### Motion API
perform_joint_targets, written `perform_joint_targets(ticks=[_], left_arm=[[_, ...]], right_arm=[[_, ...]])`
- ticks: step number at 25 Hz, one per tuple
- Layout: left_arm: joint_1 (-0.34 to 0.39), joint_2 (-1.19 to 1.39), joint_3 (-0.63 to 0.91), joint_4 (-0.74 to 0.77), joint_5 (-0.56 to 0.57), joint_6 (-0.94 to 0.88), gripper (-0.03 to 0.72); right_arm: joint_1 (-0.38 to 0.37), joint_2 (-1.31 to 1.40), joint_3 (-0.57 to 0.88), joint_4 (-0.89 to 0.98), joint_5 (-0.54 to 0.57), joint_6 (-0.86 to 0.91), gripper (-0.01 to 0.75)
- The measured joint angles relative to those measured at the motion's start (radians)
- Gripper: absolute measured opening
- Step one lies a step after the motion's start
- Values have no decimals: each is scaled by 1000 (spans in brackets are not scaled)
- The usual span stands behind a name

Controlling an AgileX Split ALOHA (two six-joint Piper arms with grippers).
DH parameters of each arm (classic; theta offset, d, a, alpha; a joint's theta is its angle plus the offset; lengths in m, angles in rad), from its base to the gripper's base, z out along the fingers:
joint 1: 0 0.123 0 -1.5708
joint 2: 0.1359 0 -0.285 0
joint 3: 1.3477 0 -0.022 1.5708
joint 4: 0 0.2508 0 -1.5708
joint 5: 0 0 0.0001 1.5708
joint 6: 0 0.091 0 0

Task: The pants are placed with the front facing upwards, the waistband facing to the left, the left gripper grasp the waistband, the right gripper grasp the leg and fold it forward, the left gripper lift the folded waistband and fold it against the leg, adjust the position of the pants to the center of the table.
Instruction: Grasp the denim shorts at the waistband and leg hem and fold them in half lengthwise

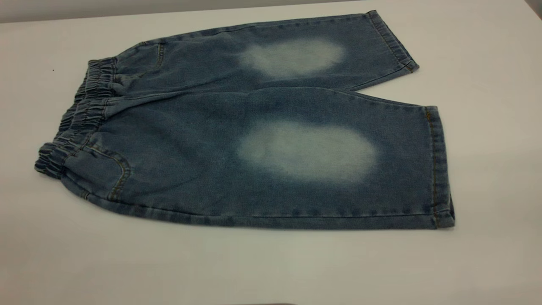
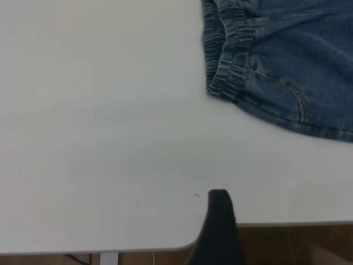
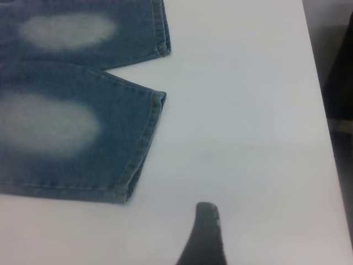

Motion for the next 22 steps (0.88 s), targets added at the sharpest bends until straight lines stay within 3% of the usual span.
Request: perform_joint_targets(ticks=[12, 17, 22], left_arm=[[0, 1, 0, 0, 2, -3, 540], [0, 124, -72, 20, 12, -81, 540], [0, 404, -187, 46, -80, -170, 540]], right_arm=[[0, 1, -7, 50, -7, 16, 542], [0, 94, -131, 96, 1, 30, 542], [0, 325, -296, 96, -31, -5, 542]])
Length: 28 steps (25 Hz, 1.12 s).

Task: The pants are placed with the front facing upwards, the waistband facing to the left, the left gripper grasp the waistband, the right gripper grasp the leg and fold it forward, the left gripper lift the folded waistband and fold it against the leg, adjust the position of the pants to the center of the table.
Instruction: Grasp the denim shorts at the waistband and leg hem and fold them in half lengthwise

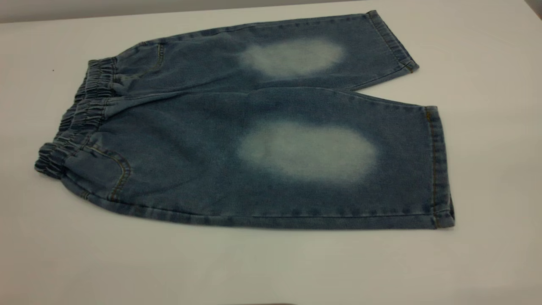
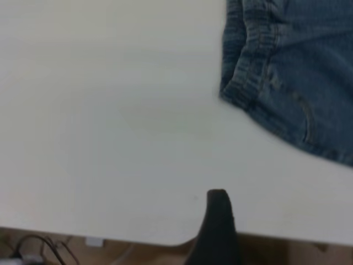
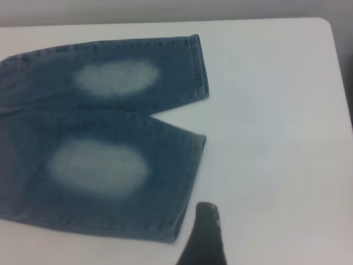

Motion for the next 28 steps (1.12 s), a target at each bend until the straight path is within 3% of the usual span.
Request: perform_joint_targets(ticks=[11, 19, 28], left_arm=[[0, 613, -117, -65, -292, -49, 540], [0, 913, -119, -118, -451, -46, 540], [0, 1175, -120, -122, -542, -46, 540]], right_arm=[[0, 413, -68, 44, -136, -134, 542], [0, 474, -68, 129, -152, -214, 542], [0, 508, -68, 201, -172, -279, 542]])
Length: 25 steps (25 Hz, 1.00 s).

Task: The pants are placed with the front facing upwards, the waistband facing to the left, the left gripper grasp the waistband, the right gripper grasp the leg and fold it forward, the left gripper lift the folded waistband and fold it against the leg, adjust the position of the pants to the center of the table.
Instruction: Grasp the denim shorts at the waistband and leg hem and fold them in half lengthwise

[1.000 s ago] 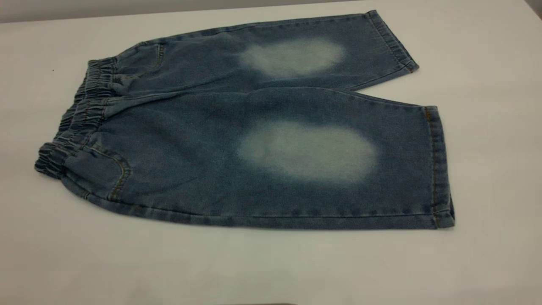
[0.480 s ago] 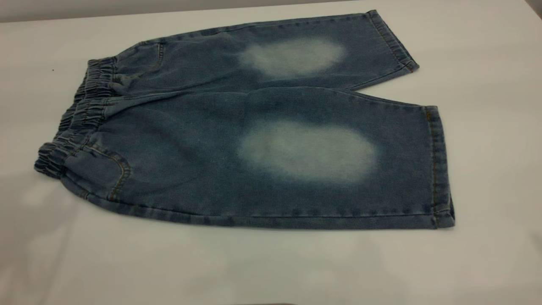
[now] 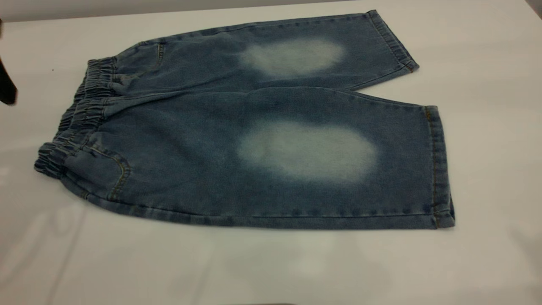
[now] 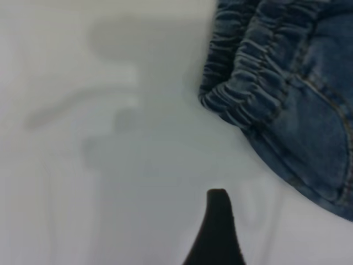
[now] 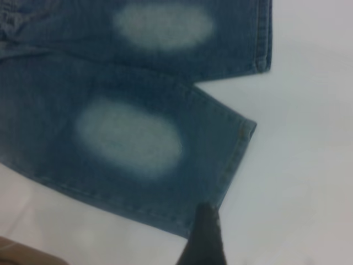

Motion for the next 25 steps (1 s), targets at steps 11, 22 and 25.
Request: perform_joint_targets(ticks=[11, 22, 25], left_arm=[[1, 191, -9, 16, -147, 0, 540], [10, 347, -10, 41, -231, 0, 540], [19, 367, -10, 45, -265, 0, 540]], right_arm=[[0, 36, 0, 4, -1, 0, 542], [0, 36, 0, 4, -1, 0, 542], [0, 36, 0, 4, -1, 0, 542]])
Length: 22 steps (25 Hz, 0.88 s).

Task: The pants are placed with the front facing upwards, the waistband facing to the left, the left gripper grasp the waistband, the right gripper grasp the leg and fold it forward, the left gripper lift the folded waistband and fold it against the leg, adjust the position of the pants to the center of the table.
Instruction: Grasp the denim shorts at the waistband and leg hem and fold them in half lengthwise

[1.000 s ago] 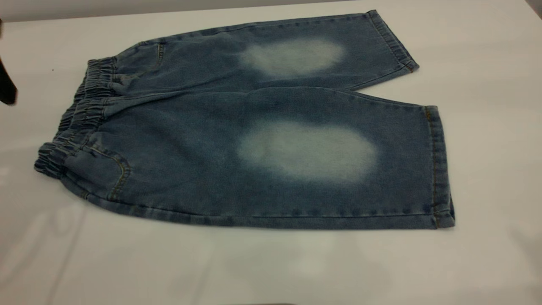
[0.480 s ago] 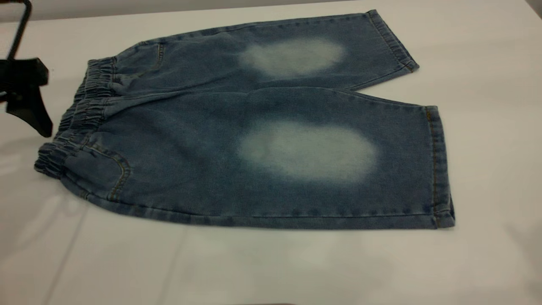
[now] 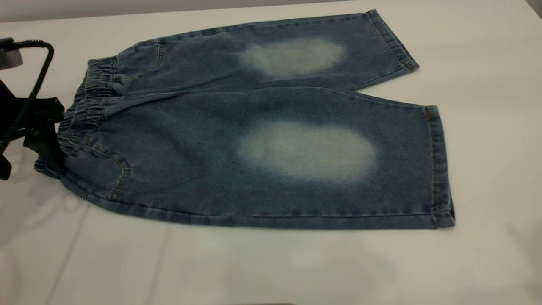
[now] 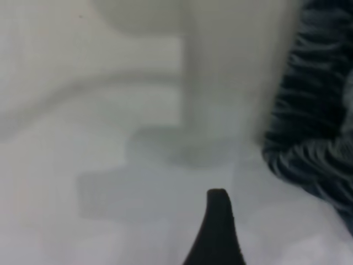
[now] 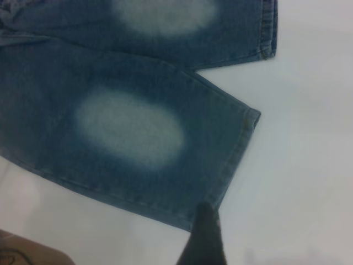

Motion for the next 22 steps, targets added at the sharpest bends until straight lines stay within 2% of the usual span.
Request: perform_joint_targets(ticks=[15, 18, 22], left_arm=[[1, 86, -10, -3, -103, 0, 525], [1, 86, -10, -9, -115, 0, 456], [0, 88, -11, -11, -144, 0, 232]], right_arm=[[0, 0, 0, 0, -1, 2, 542], [0, 0, 0, 1, -1, 2, 542], [0, 0, 0, 1, -2, 2, 542]])
